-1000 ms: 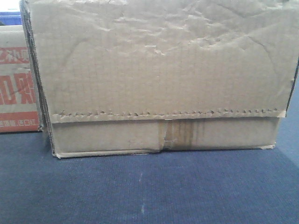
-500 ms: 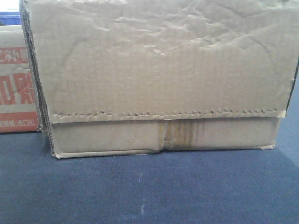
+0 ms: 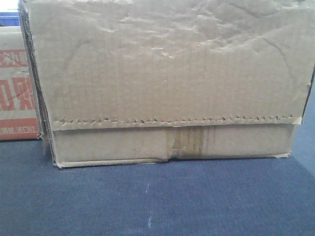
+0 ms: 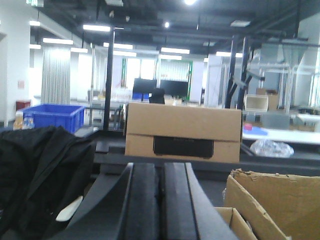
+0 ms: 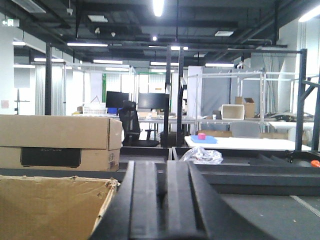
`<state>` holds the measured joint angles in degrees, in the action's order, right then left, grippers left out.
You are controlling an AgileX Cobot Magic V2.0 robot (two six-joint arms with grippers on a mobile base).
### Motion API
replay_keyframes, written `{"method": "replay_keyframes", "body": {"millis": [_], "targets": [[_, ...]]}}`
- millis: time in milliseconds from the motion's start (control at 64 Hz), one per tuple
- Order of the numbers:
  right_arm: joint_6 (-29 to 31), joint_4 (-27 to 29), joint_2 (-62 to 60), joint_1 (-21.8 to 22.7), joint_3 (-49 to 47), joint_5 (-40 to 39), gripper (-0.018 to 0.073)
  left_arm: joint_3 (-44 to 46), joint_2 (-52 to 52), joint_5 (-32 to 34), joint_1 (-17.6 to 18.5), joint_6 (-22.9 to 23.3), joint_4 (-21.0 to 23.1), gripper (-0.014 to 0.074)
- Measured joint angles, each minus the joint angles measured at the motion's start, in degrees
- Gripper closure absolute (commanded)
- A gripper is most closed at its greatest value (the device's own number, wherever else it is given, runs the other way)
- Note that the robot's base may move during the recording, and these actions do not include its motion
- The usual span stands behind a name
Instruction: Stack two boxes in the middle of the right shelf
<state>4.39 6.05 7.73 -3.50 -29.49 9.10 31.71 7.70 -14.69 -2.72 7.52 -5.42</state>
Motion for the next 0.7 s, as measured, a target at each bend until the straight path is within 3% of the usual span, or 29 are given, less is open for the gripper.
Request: {"method": "replay_keyframes", "body": {"millis": [156,297,484,703], "targets": [[0.0,0.0,9.15,0.0,-8.88,4.24,0.0294,11.6,9.24,-7.28,0.23,0.0,-0.13,0.0279],[-0.11,0.0,18.18,0.0,-13.78,6.3,-0.0001,17.6,17.78,-9.7,0.49,0.0,-0.13,0.0095],[-0.11,0.0,24.5,0.0,-14.02,7.34,-0.001,20.1,25.36,-12.96,4.07,0.0,-0.24,0.0073],[-0.11,0.0,25.22,-0.86,-14.02,7.45,-0.001,30.55,39.23,-28.71,6.53,-0.17,-0.24,0.0073]]}}
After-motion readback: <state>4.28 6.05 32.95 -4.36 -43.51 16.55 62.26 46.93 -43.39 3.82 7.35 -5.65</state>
